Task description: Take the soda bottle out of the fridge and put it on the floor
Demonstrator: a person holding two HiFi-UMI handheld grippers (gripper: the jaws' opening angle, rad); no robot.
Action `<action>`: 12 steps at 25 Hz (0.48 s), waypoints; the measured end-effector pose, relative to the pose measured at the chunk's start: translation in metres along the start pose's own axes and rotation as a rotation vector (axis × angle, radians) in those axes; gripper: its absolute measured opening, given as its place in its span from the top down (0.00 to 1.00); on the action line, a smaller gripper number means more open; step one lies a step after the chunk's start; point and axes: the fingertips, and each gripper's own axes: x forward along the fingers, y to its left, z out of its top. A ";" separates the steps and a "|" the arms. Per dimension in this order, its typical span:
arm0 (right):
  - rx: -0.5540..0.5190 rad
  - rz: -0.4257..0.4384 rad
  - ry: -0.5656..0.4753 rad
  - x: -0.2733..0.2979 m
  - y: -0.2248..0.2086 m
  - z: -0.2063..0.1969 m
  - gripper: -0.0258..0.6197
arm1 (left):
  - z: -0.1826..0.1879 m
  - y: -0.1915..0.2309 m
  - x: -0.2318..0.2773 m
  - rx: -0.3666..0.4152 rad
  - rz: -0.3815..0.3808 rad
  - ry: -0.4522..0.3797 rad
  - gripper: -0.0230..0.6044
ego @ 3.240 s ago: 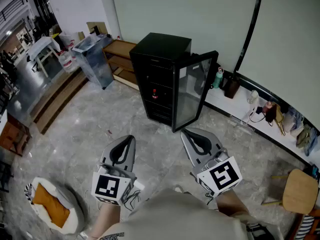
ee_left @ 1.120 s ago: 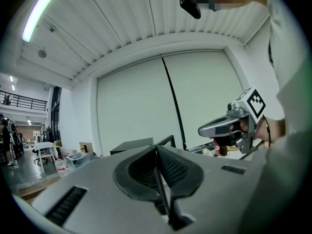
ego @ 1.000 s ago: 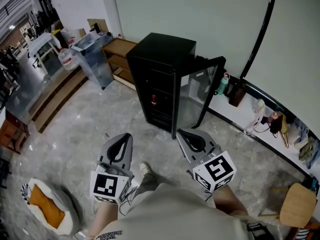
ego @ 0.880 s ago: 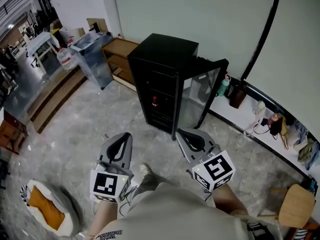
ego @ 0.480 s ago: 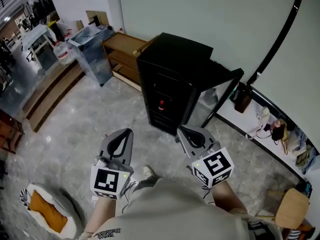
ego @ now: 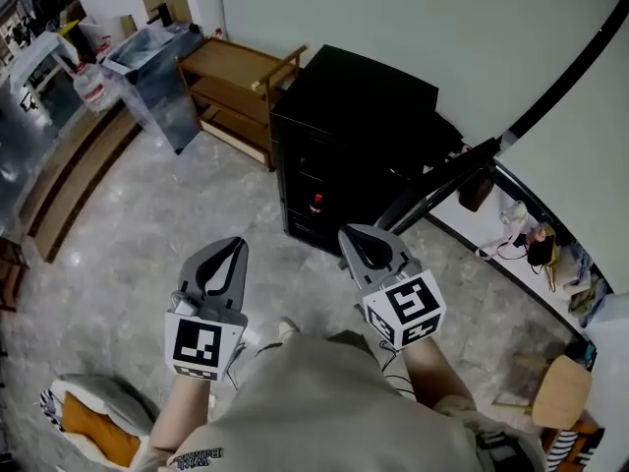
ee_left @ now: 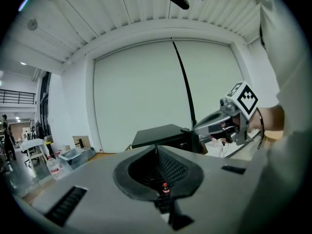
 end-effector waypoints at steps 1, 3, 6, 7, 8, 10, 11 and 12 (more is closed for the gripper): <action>-0.007 -0.015 0.013 0.008 -0.004 -0.002 0.97 | -0.004 0.005 0.007 -0.010 -0.008 0.001 0.95; -0.018 -0.049 0.036 0.025 -0.013 -0.006 0.97 | -0.011 0.015 0.019 -0.020 -0.020 0.004 0.95; -0.016 -0.078 0.066 0.051 -0.024 -0.014 0.96 | -0.021 0.027 0.039 -0.046 -0.031 0.018 0.95; -0.013 -0.077 0.079 0.058 -0.028 -0.018 0.96 | -0.023 0.029 0.045 -0.052 -0.033 0.022 0.95; -0.011 -0.074 0.094 0.066 -0.033 -0.023 0.96 | -0.025 0.031 0.052 -0.053 -0.035 0.026 0.95; -0.009 -0.065 0.124 0.081 -0.043 -0.036 0.96 | -0.027 0.032 0.067 -0.057 -0.035 0.035 0.95; -0.007 -0.061 0.137 0.088 -0.049 -0.043 0.96 | -0.029 0.033 0.074 -0.062 -0.033 0.041 0.95; -0.004 -0.057 0.149 0.096 -0.055 -0.050 0.96 | -0.031 0.034 0.082 -0.067 -0.029 0.049 0.95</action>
